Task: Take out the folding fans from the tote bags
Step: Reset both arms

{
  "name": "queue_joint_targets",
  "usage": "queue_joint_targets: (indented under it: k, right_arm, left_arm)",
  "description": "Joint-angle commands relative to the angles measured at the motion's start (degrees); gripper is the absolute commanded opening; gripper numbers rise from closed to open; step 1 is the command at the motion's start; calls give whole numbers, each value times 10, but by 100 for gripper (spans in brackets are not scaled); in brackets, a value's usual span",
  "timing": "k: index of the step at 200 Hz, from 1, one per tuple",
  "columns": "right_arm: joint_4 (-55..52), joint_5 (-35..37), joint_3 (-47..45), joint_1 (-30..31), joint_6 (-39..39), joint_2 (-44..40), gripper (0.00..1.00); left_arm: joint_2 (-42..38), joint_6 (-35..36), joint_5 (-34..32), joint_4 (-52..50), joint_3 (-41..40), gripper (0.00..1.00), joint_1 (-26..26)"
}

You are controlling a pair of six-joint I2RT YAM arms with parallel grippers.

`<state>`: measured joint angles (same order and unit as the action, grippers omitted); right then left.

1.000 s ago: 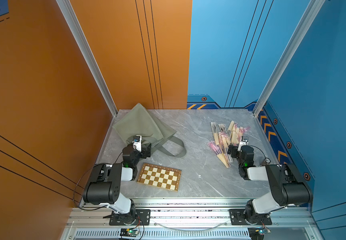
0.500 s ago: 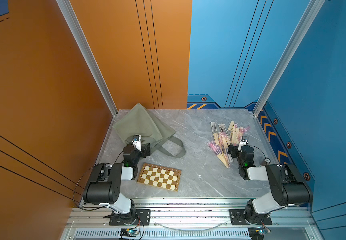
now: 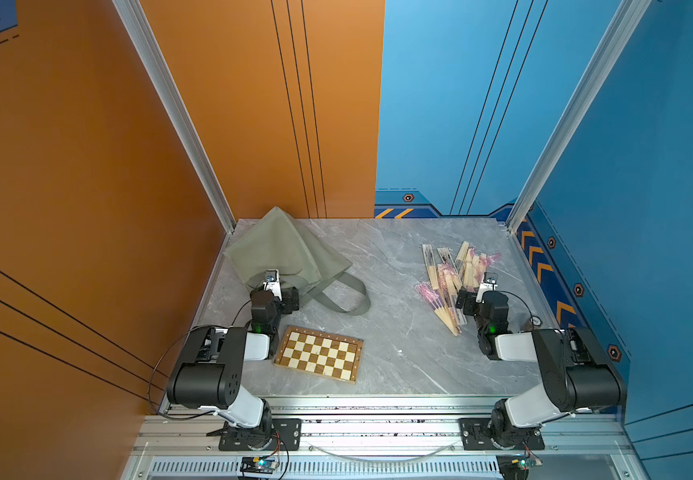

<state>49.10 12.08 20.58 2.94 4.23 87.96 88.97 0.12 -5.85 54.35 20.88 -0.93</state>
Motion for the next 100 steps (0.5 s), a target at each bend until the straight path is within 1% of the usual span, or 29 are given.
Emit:
queue_joint_targets:
  k: [1, 100]
  right_arm:
    - [8, 3, 10, -3, -5, -2, 100]
    - [8, 3, 11, -3, -5, -2, 100]
  left_arm:
    - [5, -9, -27, -15, 7, 98, -1]
    - [5, -3, -33, -16, 8, 98, -7]
